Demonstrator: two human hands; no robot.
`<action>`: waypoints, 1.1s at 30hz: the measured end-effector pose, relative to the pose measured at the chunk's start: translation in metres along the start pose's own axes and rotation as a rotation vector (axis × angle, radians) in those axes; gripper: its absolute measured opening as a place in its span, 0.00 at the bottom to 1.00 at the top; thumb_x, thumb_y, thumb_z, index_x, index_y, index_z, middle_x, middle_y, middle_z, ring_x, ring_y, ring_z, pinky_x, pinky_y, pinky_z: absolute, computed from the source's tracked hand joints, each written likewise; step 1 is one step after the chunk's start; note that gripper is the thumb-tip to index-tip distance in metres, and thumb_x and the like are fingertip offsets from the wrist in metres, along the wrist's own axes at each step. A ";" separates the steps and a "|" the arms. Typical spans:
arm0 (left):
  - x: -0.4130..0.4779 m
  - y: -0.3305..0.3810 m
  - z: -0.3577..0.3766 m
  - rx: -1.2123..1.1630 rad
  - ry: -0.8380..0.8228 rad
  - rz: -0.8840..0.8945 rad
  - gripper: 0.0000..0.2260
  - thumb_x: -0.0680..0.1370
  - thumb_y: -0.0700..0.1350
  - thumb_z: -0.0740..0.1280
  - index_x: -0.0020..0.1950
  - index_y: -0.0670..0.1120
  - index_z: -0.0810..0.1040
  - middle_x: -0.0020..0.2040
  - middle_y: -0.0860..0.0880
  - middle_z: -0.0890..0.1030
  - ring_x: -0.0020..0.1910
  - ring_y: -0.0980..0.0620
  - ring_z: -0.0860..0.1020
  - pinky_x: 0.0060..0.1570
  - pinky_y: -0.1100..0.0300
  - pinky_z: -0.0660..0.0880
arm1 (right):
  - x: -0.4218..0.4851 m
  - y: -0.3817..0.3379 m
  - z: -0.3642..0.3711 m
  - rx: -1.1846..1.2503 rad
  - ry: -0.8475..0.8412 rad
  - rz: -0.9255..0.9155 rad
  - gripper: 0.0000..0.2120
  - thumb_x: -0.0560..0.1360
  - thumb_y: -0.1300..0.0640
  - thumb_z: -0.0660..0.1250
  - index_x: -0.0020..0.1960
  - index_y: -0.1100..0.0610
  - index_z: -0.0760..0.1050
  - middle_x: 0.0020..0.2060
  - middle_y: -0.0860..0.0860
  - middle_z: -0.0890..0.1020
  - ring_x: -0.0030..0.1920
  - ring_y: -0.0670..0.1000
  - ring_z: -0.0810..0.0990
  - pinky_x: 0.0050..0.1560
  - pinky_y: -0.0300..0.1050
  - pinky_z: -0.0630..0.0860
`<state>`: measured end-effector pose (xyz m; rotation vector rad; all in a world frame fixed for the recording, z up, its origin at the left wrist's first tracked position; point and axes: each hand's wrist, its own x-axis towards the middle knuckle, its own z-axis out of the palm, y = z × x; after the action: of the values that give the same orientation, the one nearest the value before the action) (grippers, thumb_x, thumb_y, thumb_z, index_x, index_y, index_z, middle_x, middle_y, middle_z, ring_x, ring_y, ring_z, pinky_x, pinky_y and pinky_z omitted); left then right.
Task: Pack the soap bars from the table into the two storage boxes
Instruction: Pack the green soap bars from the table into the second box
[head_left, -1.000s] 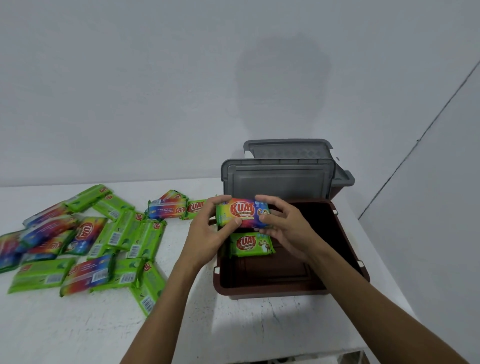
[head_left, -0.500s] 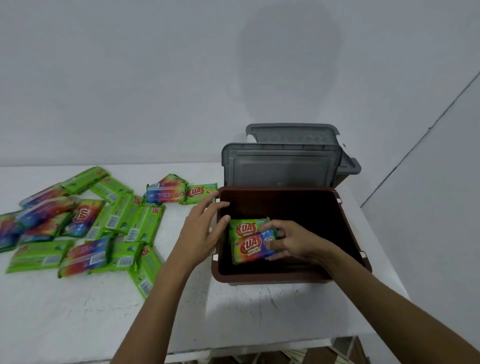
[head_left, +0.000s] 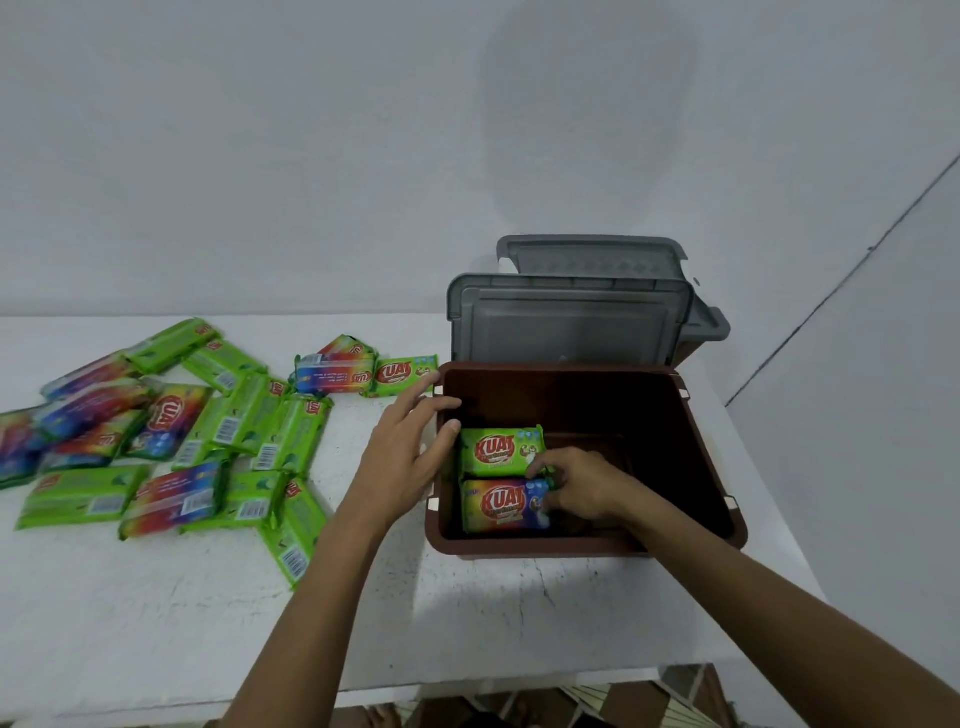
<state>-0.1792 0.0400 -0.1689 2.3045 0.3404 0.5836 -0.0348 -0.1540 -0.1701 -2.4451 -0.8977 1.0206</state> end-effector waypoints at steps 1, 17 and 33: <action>-0.001 0.000 0.000 -0.006 0.002 0.002 0.17 0.80 0.56 0.57 0.63 0.52 0.76 0.75 0.57 0.65 0.71 0.57 0.65 0.65 0.57 0.67 | -0.001 0.000 -0.001 -0.010 0.026 0.014 0.20 0.74 0.63 0.71 0.64 0.51 0.75 0.67 0.53 0.74 0.62 0.53 0.76 0.59 0.47 0.78; -0.017 -0.034 -0.050 0.085 0.051 -0.050 0.15 0.79 0.53 0.61 0.65 0.51 0.76 0.61 0.54 0.78 0.60 0.56 0.75 0.57 0.62 0.70 | -0.009 -0.114 -0.042 0.009 0.523 -0.340 0.17 0.76 0.57 0.67 0.65 0.53 0.75 0.39 0.51 0.84 0.42 0.50 0.82 0.48 0.40 0.75; 0.053 -0.130 -0.102 0.412 -0.123 -0.200 0.25 0.76 0.52 0.67 0.72 0.51 0.69 0.69 0.48 0.73 0.64 0.45 0.71 0.63 0.51 0.69 | 0.144 -0.203 -0.013 -0.570 0.148 -0.205 0.21 0.75 0.59 0.66 0.67 0.59 0.70 0.63 0.57 0.76 0.61 0.59 0.75 0.59 0.53 0.75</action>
<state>-0.1943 0.2126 -0.1791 2.6398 0.6747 0.2879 -0.0333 0.0920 -0.1286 -2.7419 -1.5141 0.5516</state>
